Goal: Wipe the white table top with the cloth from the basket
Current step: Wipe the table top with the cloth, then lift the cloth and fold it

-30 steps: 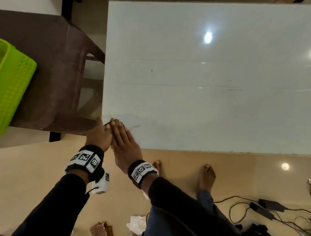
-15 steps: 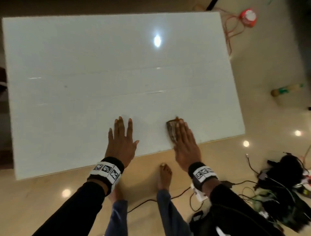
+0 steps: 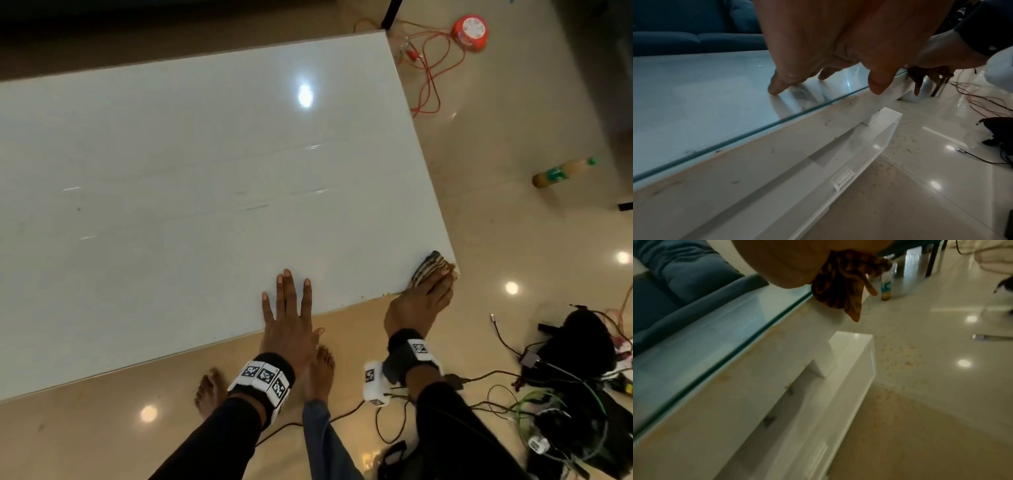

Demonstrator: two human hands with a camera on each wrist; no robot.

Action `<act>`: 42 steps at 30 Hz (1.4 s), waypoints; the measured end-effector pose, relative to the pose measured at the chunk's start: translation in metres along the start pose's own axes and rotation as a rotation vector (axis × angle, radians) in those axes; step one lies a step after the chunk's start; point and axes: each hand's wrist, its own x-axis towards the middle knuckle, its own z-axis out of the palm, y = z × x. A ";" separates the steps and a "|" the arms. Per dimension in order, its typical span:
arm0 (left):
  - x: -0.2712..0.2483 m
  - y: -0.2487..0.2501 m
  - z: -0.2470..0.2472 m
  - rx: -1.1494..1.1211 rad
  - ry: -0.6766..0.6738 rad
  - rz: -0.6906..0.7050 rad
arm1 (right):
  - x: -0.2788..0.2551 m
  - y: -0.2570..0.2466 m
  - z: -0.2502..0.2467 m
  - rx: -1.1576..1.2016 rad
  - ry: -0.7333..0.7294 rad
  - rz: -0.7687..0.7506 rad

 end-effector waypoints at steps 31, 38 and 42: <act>-0.417 -0.265 -0.305 -1.918 0.451 -0.220 | -0.414 -0.395 -0.318 0.677 -1.038 -0.726; -0.425 -0.312 -0.340 -1.875 0.630 -0.066 | -0.418 -0.442 -0.328 0.525 -0.895 -0.713; -0.429 -0.321 -0.349 -1.889 0.625 0.001 | -0.403 -0.454 -0.329 0.610 -1.024 -0.599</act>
